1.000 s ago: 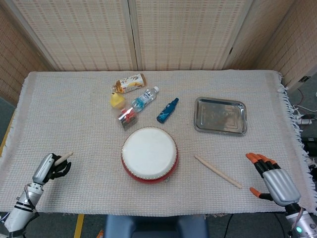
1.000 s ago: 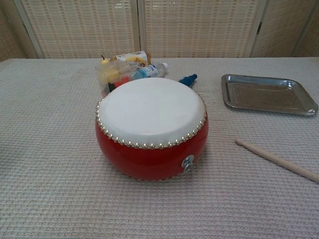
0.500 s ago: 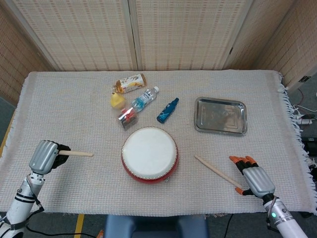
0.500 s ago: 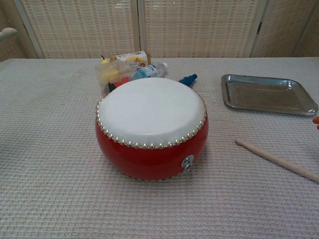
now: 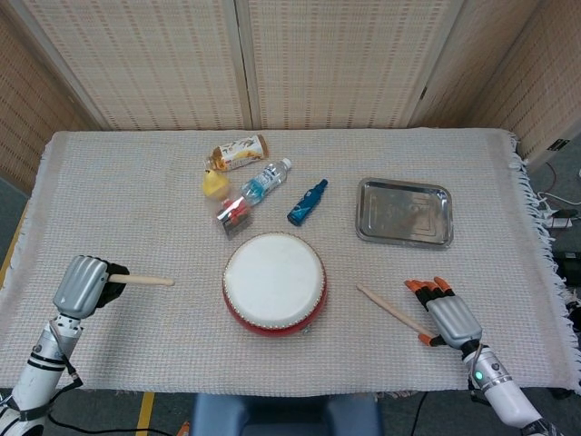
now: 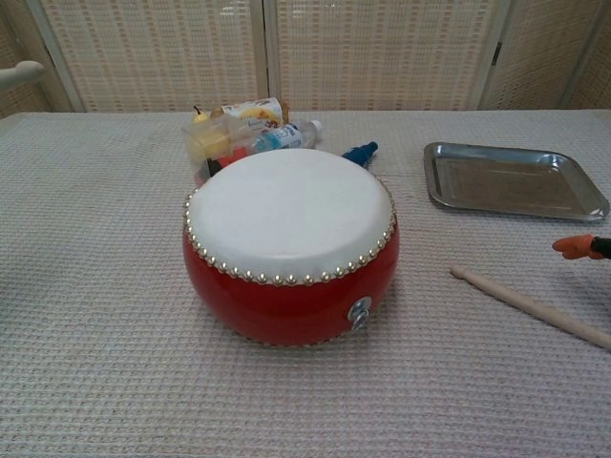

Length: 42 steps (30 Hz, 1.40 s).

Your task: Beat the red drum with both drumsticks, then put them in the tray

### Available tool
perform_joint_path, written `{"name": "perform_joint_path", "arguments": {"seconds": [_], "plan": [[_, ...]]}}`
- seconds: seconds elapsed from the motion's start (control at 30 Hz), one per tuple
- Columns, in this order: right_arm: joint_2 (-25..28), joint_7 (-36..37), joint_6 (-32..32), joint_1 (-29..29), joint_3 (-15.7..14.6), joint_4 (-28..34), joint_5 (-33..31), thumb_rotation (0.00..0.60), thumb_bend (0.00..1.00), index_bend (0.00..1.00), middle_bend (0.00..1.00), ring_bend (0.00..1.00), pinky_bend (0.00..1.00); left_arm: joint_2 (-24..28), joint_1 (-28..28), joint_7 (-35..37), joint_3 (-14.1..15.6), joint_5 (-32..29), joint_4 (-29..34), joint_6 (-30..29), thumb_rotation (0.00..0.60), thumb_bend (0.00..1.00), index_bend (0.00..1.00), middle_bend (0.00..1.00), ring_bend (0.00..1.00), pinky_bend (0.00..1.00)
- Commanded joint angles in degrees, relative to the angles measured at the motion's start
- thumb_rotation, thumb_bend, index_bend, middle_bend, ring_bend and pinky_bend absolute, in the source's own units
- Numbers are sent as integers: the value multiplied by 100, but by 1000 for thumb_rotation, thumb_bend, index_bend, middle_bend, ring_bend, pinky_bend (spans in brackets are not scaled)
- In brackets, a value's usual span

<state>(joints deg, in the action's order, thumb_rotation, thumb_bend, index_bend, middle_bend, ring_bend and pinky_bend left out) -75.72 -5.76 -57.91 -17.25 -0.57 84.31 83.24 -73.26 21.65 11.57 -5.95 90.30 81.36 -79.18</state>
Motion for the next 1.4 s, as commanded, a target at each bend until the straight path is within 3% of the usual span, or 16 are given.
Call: {"name": "perform_joint_path", "arguments": {"seconds": [0.03,0.5,0.67,0.77,1.0,1.4], "plan": [[-64,-55,23,-31,-29,-75,-9,600,196,15,77,0,52,-5,5,-14,12,-9,-9,15,600,876,1000,1000,1000,1000],[-92,-502,83,-135,90,-513,-425,600,197,32,77,0,51,-46,30,4,48,-60,-102,47,600,876,1000,1000,1000,1000],[-49,-827,252,-261,205,-726,-728,600,240,54,78,0,51,-49,20,22,56,-91,-134,46,600,875,1000,1000,1000,1000],[10,-809,312,-313,279,-616,-860,600,258,94,78,0,51,-43,11,23,62,-108,-147,44,600,874,1000,1000,1000,1000],[232,20,473,-520,445,94,-723,600,335,280,78,0,54,-1,-14,60,54,-151,-140,18,600,875,1000,1000,1000,1000],[-488,-519,817,-989,528,-98,-1096,600,347,381,78,0,54,9,-30,120,91,-160,-162,33,600,874,1000,1000,1000,1000]]}}
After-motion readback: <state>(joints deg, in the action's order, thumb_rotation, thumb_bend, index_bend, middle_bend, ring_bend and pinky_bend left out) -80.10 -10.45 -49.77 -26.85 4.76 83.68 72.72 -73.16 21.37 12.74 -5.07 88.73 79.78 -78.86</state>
